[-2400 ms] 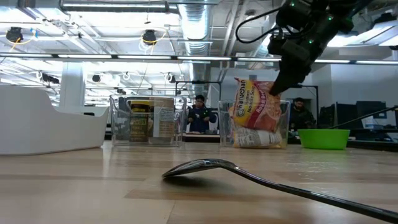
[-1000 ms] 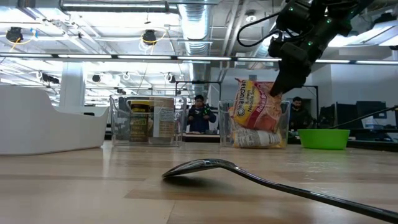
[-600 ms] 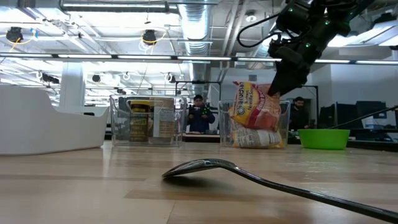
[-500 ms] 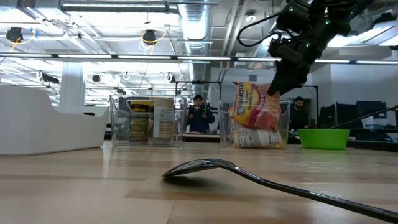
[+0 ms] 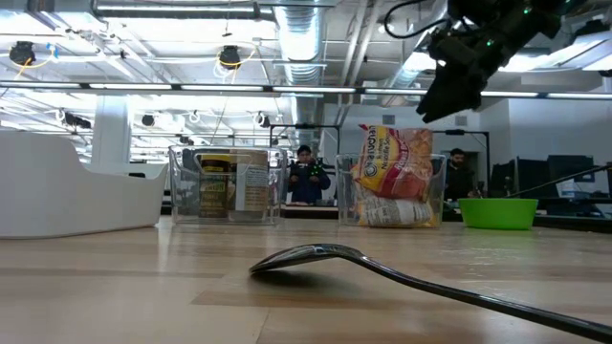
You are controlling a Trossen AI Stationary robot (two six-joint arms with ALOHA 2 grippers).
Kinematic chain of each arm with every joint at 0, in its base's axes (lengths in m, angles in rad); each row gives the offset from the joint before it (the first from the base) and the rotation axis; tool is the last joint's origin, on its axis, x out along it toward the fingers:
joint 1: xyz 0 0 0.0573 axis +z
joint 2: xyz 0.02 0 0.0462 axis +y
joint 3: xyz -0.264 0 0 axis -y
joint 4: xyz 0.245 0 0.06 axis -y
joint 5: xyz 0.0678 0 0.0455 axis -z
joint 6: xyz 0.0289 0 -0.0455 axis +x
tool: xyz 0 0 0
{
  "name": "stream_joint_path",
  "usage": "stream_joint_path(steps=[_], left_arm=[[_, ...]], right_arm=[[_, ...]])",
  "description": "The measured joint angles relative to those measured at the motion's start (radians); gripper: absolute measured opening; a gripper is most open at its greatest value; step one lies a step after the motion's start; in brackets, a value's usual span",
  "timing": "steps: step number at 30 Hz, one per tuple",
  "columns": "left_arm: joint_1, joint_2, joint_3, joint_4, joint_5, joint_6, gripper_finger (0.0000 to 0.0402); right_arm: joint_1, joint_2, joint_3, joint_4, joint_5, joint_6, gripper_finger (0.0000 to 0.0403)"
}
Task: Pick & Place Food Item
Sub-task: Put the dark red noodle pack into the right transparent bin
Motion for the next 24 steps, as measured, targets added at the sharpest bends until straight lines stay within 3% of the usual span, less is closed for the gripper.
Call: stream_joint_path(steps=[5, 14, 24], left_arm=[[0.0, 0.0, 0.0, 0.0, 0.0, 0.0, 0.014], [0.0, 0.0, 0.0, 0.0, 0.0, 0.0, 0.014], [0.0, 0.0, 0.0, 0.0, 0.0, 0.0, 0.014]], right_arm=[[0.0, -0.02, 0.0, -0.001, -0.077, 0.027, 0.0163], [0.007, 0.049, 0.0, -0.005, -0.151, 0.046, 0.0015], [0.008, 0.181, 0.0, 0.047, -0.099, 0.045, 0.0004]])
